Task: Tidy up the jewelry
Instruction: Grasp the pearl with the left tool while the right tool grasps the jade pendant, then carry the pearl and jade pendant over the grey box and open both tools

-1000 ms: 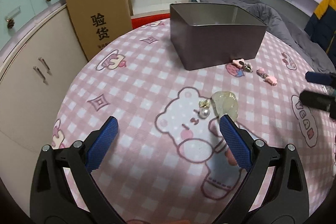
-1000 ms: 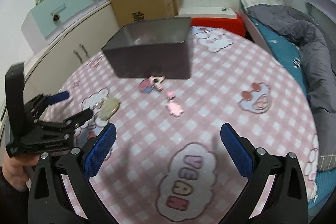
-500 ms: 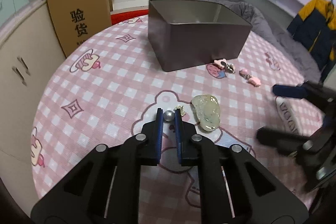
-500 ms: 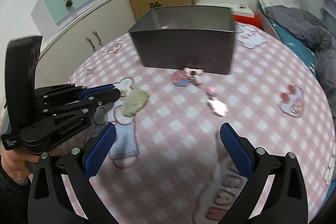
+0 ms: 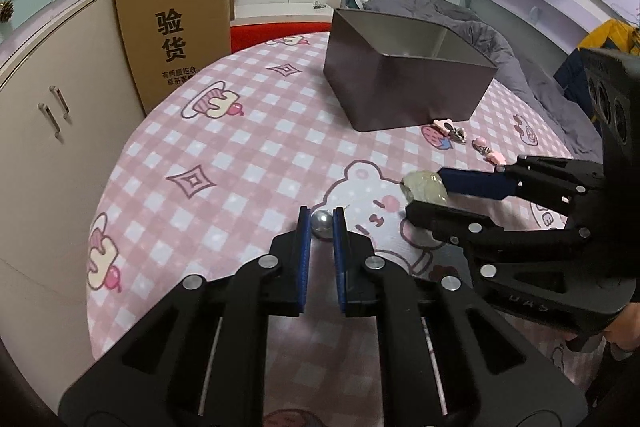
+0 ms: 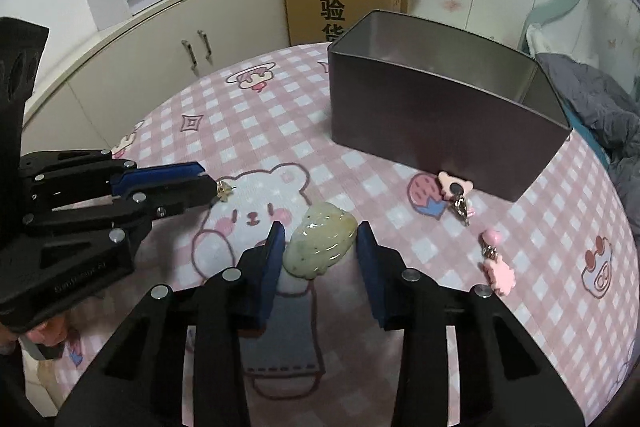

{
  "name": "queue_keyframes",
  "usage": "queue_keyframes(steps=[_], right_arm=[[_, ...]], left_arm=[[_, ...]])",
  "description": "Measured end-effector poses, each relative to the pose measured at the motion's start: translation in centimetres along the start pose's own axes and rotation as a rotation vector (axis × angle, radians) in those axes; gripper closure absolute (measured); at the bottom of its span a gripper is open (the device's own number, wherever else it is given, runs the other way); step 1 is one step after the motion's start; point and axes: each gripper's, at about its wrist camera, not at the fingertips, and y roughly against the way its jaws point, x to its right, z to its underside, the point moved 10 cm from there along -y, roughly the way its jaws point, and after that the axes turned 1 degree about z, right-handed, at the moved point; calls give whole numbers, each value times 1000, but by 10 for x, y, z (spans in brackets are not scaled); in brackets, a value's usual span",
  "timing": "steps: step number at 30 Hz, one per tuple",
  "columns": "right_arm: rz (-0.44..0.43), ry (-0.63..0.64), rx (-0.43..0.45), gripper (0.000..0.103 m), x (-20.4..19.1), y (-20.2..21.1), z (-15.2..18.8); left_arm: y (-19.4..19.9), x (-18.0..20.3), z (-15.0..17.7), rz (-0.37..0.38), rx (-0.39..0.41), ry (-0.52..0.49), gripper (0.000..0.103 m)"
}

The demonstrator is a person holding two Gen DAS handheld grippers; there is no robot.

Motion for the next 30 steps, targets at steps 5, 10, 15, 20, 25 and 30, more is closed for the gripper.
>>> queue_keyframes(steps=[5,10,15,20,25,30], right_arm=[[-22,-40,32,93,10,19,0],[2,-47,31,89,22,28,0],[-32,-60,42,46,17,29,4],[13,58,0,69,-3,8,14],[-6,59,6,77,-5,16,14],[-24,15,79,77,8,48,-4]], left_arm=[[12,4,-5,12,28,-4,93],[17,8,-10,14,43,-12,93],[16,9,-5,16,39,-11,93],[19,9,-4,16,42,-5,93],[26,8,-8,15,57,-5,93],[36,9,-20,22,86,-7,93]])
